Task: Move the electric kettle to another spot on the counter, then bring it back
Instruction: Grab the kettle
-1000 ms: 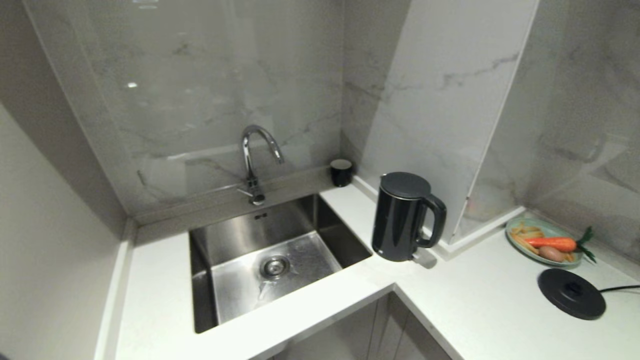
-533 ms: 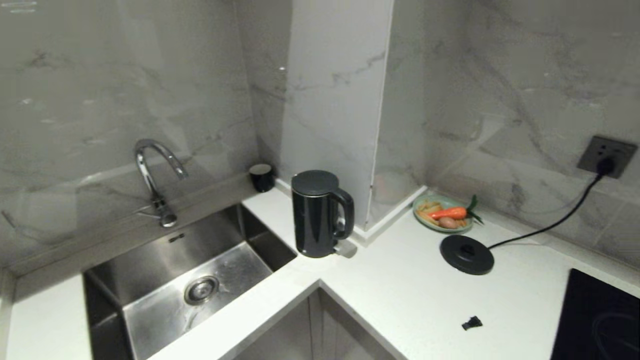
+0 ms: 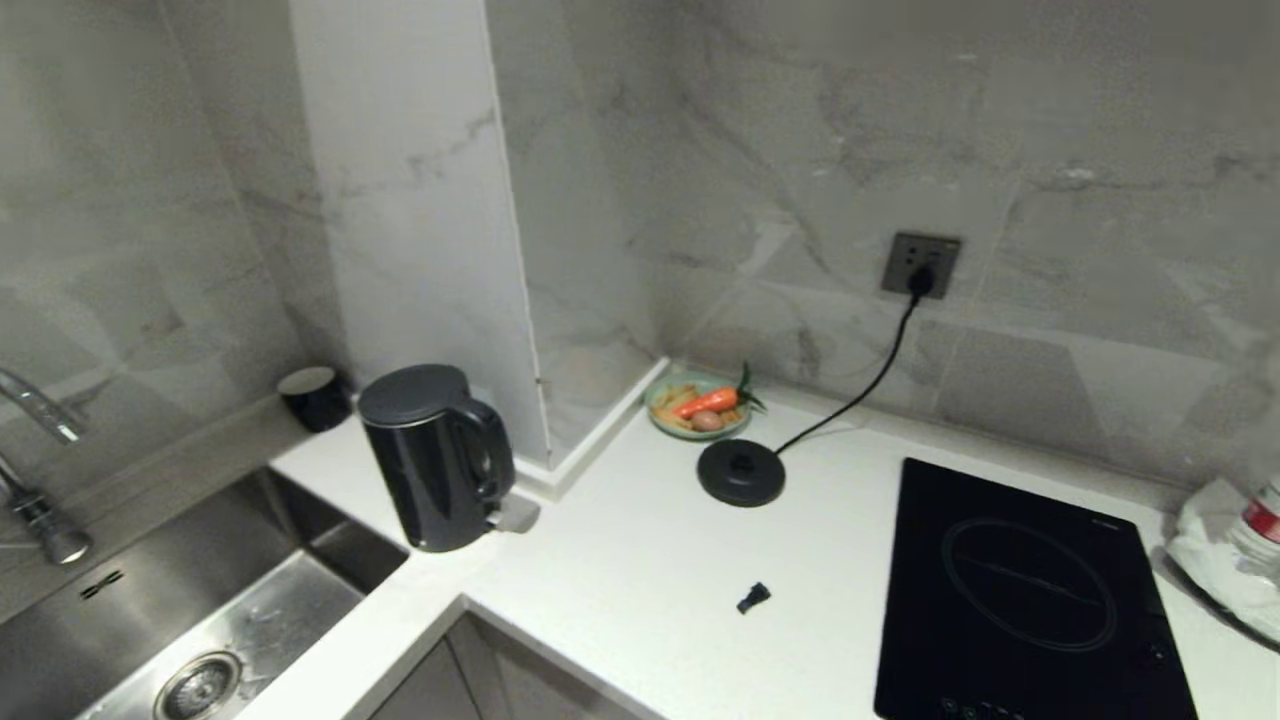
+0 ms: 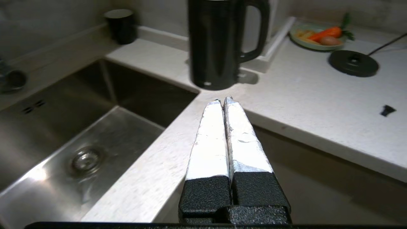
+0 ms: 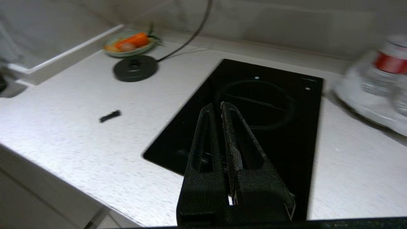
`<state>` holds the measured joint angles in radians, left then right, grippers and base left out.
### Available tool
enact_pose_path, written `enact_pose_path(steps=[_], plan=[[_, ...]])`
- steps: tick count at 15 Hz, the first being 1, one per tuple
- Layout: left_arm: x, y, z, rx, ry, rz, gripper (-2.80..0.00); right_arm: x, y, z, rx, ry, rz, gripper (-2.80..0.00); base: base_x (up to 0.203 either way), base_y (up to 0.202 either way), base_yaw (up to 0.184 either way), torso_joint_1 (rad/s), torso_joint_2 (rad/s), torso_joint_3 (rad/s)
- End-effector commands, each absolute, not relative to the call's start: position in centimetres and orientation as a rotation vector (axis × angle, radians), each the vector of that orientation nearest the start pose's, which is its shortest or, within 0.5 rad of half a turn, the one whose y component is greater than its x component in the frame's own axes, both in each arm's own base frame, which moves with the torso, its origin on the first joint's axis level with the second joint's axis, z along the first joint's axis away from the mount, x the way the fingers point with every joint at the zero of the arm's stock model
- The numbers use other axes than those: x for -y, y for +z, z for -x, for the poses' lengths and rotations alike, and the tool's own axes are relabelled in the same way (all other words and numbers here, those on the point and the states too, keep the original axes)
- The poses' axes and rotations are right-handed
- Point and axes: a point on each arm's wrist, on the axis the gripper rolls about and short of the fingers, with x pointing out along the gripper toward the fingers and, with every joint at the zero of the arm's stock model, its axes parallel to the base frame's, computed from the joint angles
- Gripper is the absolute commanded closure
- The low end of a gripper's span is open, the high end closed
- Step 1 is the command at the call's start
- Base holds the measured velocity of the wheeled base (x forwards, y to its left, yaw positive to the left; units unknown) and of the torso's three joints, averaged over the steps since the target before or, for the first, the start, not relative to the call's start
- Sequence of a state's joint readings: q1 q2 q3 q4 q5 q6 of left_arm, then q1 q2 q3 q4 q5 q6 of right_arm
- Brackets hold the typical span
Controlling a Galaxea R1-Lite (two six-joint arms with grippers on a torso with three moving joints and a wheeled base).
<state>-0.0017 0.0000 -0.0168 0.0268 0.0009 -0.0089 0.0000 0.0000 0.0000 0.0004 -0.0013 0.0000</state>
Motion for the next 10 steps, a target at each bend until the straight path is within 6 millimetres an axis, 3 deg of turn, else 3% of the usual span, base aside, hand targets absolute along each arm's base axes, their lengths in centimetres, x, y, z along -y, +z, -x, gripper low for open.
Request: enact_pose_path(steps=[1, 5, 10], plan=[[-0.01, 7.73, 2.41, -0.011, 0.000, 0.009, 0.00, 0.00, 7.53, 2.28, -0.002, -0.002, 0.000, 0.00, -0.002, 0.009, -0.177, 0.004, 0.00, 0.002], [0.00, 7.74, 2.40, -0.008, 0.002, 0.011, 0.00, 0.00, 7.55, 2.28, 0.000, -0.002, 0.002, 0.00, 0.004, 0.005, -0.142, 0.003, 0.01, 0.006], [0.00, 7.75, 2.40, -0.008, 0.003, 0.009, 0.00, 0.00, 7.53, 2.28, -0.002, -0.002, 0.002, 0.00, 0.000, 0.000, 0.000, 0.000, 0.00, 0.000]])
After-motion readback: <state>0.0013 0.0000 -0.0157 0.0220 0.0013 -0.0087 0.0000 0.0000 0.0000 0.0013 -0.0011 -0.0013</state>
